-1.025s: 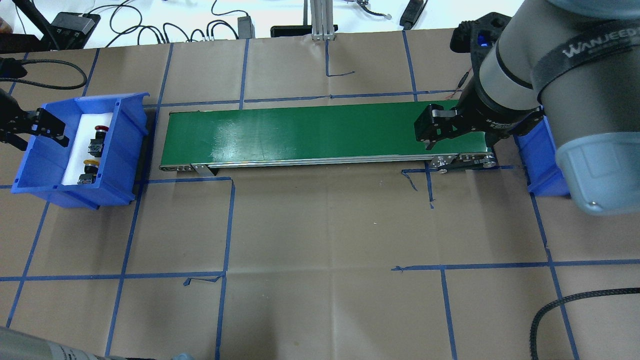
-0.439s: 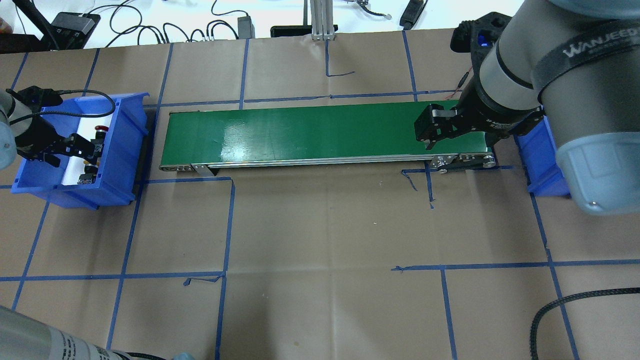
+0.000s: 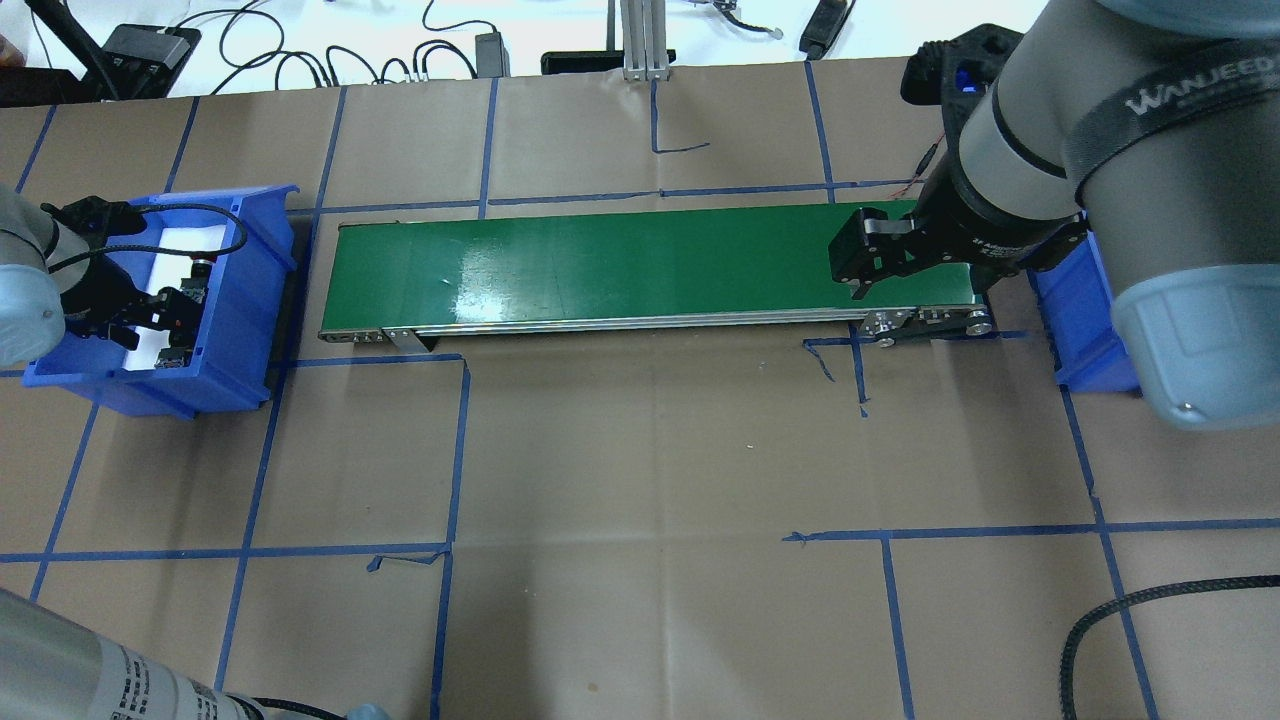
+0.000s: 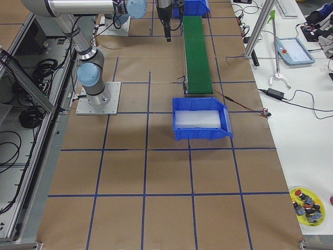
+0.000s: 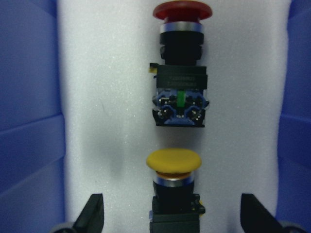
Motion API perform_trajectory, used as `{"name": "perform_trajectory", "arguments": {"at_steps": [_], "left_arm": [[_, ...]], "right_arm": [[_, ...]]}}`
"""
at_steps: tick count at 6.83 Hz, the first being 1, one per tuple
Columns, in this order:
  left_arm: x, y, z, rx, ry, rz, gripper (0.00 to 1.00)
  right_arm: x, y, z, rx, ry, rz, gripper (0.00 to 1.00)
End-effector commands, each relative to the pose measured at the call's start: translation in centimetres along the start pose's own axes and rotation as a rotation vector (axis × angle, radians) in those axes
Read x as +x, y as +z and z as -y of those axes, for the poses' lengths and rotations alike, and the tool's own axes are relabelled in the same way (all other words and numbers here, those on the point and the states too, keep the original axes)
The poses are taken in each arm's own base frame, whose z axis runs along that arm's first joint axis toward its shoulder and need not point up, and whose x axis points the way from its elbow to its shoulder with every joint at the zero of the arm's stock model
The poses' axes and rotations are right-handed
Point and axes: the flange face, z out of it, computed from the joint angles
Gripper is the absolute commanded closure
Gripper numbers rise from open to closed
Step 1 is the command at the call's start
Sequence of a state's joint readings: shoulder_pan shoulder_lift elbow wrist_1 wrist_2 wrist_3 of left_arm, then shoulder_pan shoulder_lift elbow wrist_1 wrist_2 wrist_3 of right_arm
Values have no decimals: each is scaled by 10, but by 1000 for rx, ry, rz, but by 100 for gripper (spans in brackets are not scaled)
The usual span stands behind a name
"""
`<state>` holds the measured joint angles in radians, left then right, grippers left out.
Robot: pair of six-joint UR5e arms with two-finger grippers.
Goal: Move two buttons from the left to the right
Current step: 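Lift the yellow button switch out of the bin with the left gripper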
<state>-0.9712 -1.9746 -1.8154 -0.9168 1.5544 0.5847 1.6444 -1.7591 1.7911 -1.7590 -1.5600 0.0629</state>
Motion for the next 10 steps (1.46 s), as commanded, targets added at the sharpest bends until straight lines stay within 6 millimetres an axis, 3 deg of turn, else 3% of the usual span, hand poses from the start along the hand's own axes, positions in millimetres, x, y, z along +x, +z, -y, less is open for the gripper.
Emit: {"name": "perform_trajectory", "arguments": {"at_steps": [1, 3, 5, 6, 8, 9, 10], "left_arm": [[1, 7, -4, -17, -2, 3, 9], [-3, 3, -1, -20, -29, 21, 64], [-3, 2, -1, -21, -36, 20, 87], [-4, -6, 1, -13, -36, 24, 95], [-4, -23, 2, 6, -33, 40, 97], [-5, -45, 5, 3, -31, 39, 97], [-8, -88, 7, -22, -27, 47, 97]], "right_arm": [[0, 0, 0, -1, 0, 1, 0], [0, 2, 1, -3, 0, 0, 0], [0, 1, 0, -4, -1, 0, 0], [0, 2, 0, -6, 0, 0, 0], [0, 2, 0, -6, 0, 0, 0], [0, 2, 0, -6, 0, 0, 0], [-1, 3, 0, -8, 2, 1, 0]]}}
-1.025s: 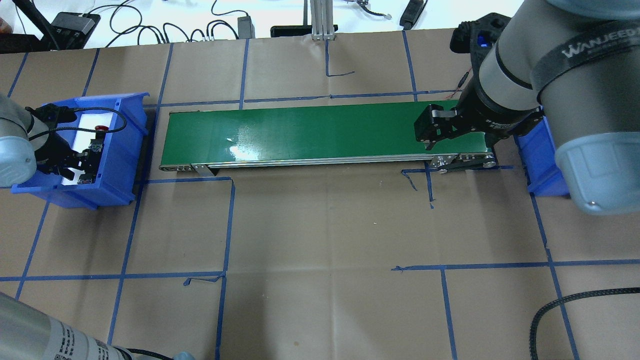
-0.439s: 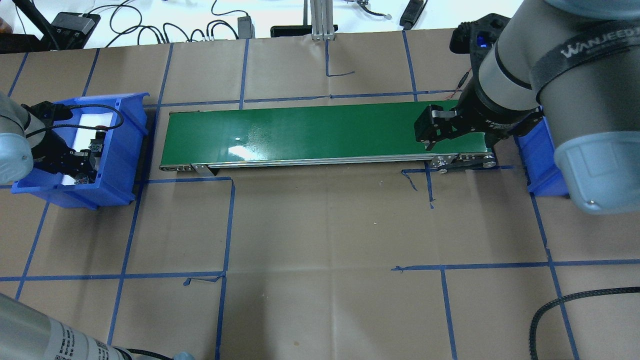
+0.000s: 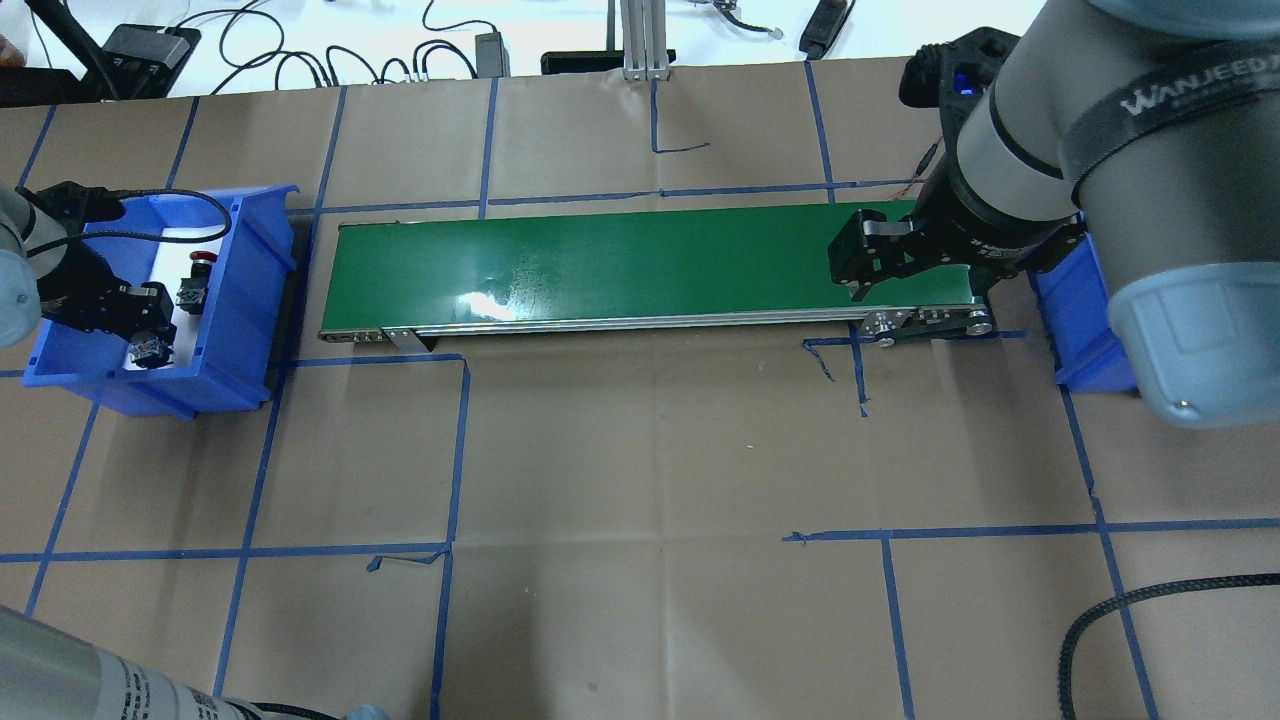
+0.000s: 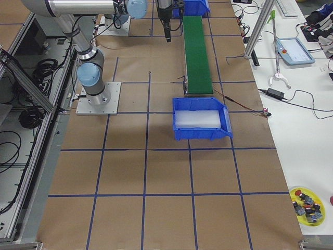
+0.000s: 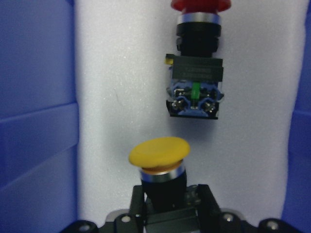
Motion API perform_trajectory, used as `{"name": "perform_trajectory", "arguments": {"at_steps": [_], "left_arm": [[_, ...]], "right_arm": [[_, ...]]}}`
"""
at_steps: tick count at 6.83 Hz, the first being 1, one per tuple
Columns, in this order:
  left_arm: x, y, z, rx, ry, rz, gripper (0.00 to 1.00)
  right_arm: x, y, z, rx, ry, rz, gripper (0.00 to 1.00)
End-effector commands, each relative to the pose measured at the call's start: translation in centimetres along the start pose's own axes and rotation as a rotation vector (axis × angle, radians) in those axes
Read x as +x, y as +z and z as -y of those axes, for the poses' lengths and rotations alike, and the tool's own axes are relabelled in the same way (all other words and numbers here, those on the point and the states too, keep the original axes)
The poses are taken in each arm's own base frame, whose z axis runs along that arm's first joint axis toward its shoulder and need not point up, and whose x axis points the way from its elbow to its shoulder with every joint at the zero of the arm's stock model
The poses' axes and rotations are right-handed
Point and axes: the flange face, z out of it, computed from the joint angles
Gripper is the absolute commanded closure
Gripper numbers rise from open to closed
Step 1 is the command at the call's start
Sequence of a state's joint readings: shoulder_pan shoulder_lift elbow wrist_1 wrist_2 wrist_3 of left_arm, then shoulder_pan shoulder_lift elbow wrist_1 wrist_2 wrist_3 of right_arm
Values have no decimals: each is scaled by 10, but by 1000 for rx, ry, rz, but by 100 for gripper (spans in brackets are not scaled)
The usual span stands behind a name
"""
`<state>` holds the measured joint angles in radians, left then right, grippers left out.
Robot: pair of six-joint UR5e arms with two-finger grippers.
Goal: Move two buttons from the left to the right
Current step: 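Lift the yellow button switch out of the bin with the left gripper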
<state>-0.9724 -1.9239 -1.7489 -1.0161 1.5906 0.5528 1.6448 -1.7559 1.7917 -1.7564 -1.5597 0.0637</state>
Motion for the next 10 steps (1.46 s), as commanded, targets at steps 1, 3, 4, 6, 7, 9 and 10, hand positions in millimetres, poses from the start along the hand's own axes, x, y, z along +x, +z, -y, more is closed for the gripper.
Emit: {"name": "perform_trajectory", "arguments": {"at_steps": [1, 3, 4, 6, 7, 9, 10], "left_arm": [[-4, -85, 12, -42, 24, 1, 97], [-3, -134, 35, -79, 69, -26, 97], [27, -144, 47, -69, 128, -17, 97], [95, -147, 64, -59, 220, -12, 98], [132, -147, 69, -52, 249, -14, 98], [214, -142, 69, -63, 214, -11, 98], [250, -133, 68, -76, 194, -13, 98]], "right_arm": [[0, 0, 0, -1, 4, 1, 0], [0, 2, 0, -4, -2, 0, 0], [-1, 2, 0, -4, -2, 1, 0], [-1, 1, 0, -3, -2, 1, 0], [-1, 2, 0, -4, -2, 1, 0], [-1, 1, 1, -1, -2, 1, 0], [-1, 2, 0, -4, 0, 1, 0]]}}
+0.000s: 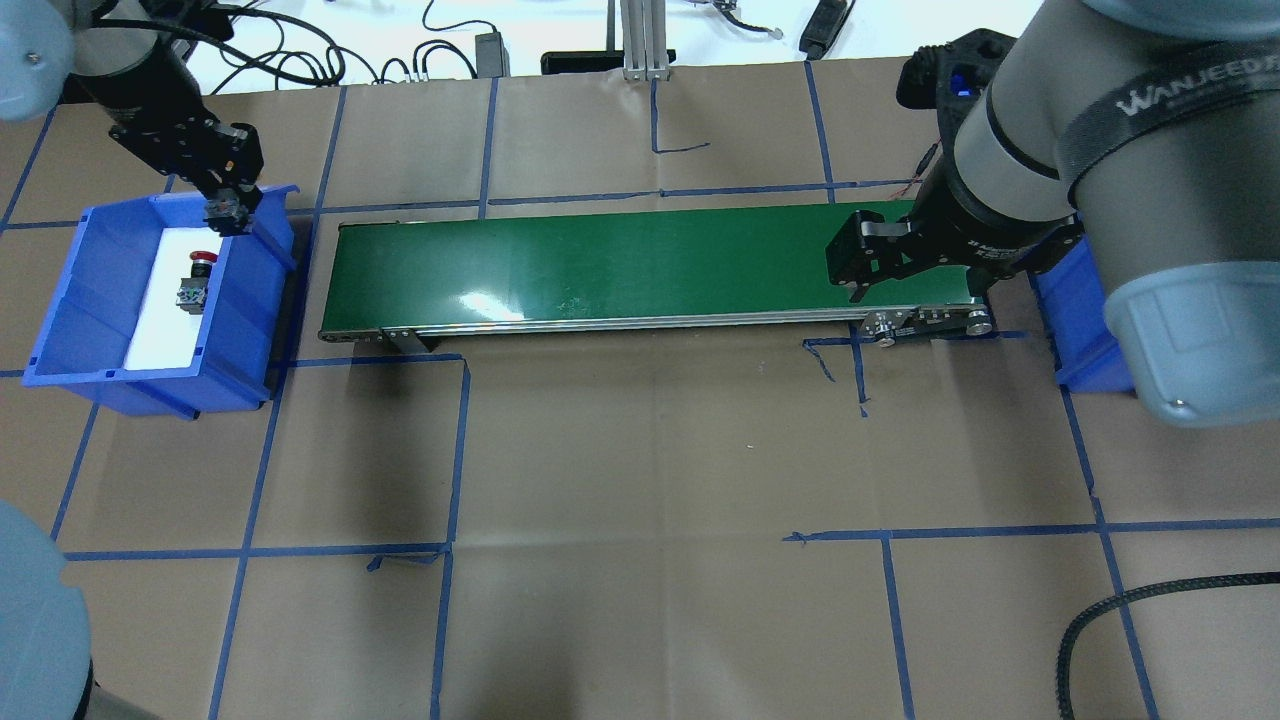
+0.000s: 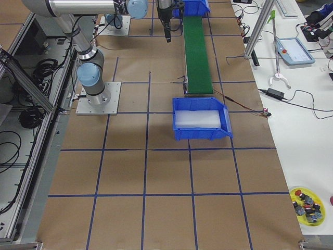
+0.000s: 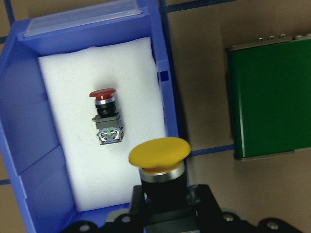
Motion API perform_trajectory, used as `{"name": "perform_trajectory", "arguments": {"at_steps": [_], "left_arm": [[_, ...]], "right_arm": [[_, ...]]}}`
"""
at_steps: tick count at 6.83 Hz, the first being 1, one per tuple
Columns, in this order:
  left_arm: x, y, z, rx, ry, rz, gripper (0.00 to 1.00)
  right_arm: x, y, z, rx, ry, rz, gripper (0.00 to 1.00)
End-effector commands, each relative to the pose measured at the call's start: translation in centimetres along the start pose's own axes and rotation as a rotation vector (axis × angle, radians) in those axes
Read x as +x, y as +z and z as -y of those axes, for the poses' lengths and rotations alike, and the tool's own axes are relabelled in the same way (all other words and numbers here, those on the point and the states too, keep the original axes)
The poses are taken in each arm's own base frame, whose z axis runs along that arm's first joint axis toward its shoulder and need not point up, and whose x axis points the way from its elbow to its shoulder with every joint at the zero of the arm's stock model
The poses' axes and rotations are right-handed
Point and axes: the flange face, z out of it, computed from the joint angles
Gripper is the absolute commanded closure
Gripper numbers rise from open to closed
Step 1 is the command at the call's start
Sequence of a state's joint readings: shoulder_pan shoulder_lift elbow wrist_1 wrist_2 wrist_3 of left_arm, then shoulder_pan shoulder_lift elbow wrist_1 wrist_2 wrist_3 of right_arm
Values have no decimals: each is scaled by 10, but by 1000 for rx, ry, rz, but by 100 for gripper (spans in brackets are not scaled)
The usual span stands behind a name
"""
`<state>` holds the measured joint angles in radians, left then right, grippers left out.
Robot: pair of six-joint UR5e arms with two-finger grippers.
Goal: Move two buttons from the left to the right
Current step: 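Place the yellow button switch on the near end of the conveyor, release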
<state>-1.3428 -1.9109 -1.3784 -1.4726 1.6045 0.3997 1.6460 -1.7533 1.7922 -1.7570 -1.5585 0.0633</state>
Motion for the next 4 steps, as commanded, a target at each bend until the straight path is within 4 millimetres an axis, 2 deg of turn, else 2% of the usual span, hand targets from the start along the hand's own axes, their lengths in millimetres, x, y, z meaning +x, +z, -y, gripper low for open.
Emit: {"name": "perform_trajectory", "arguments": {"at_steps": [1, 2, 4], "left_arm": [[75, 20, 15, -30, -21, 0, 98], [101, 39, 25, -39, -4, 3, 98], [105, 96, 48, -14, 9, 11, 98]], "right_arm": [[0, 1, 0, -2, 0, 0, 0], [0, 0, -1, 0, 0, 0, 0], [0, 1, 0, -3, 1, 0, 0]]}}
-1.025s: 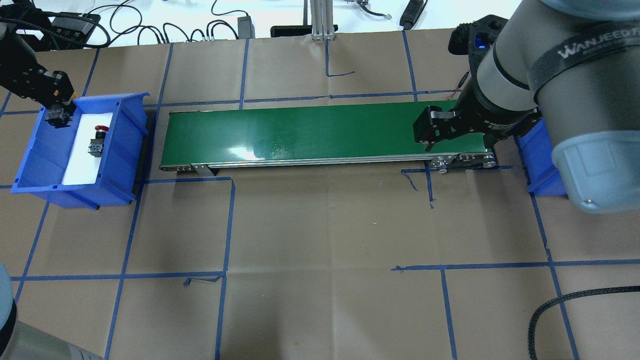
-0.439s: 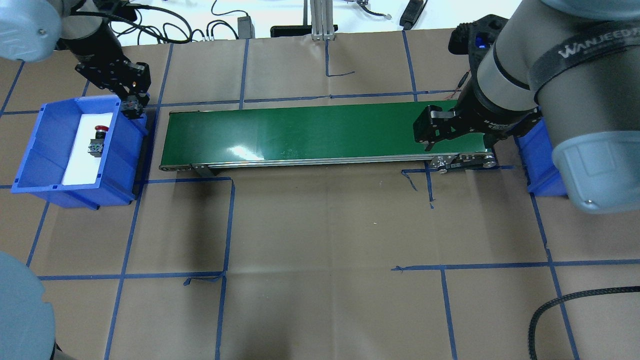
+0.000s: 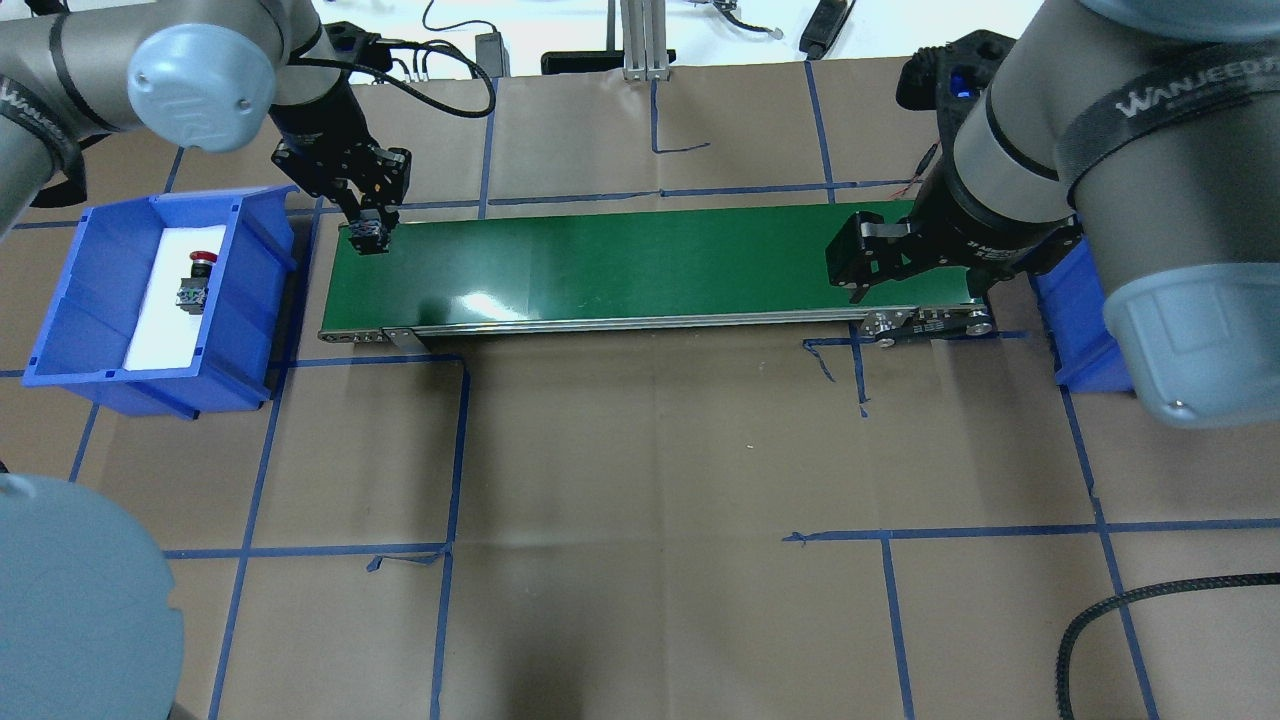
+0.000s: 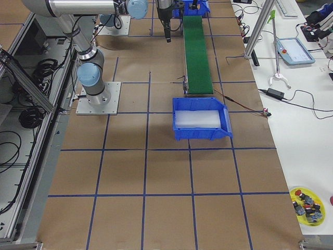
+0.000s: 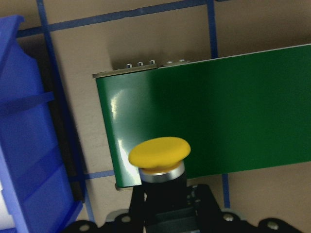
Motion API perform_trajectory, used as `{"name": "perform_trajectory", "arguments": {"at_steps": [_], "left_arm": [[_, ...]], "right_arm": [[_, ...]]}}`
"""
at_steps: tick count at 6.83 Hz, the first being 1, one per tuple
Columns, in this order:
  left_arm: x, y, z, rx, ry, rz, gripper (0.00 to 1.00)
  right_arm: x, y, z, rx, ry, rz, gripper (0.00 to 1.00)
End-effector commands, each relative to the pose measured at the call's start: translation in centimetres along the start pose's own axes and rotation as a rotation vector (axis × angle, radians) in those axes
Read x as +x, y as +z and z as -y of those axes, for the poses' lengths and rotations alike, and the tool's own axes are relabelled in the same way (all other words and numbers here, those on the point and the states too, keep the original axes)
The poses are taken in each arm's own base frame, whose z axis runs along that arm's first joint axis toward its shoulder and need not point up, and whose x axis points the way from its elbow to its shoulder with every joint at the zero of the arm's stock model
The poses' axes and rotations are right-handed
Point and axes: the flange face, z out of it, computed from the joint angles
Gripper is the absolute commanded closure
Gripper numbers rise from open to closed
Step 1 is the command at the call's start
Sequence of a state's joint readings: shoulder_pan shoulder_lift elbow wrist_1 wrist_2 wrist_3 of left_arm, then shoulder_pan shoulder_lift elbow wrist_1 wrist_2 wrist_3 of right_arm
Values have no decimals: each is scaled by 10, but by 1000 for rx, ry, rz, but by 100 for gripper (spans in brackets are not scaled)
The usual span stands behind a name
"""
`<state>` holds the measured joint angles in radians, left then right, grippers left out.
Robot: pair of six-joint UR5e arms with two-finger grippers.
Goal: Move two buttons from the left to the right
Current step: 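Place the yellow button switch on the near end of the conveyor, release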
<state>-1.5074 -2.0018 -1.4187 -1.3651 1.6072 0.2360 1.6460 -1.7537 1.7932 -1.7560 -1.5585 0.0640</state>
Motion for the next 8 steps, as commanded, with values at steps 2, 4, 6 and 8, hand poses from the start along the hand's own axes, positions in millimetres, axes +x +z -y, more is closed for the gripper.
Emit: {"name": "perform_trajectory", "arguments": {"at_steps": [2, 4, 6, 8], "left_arm": [[9, 71, 6, 59, 8, 15, 98], [10, 81, -1, 69, 4, 20, 56], [10, 59, -2, 93, -59, 18, 0], [2, 14, -8, 111, -69, 19, 0]], "right_arm": [[0, 0, 0, 0, -1, 0, 0], [0, 0, 0, 0, -1, 0, 0], [0, 0, 0, -2, -1, 0, 0], [0, 0, 0, -2, -1, 0, 0]]}}
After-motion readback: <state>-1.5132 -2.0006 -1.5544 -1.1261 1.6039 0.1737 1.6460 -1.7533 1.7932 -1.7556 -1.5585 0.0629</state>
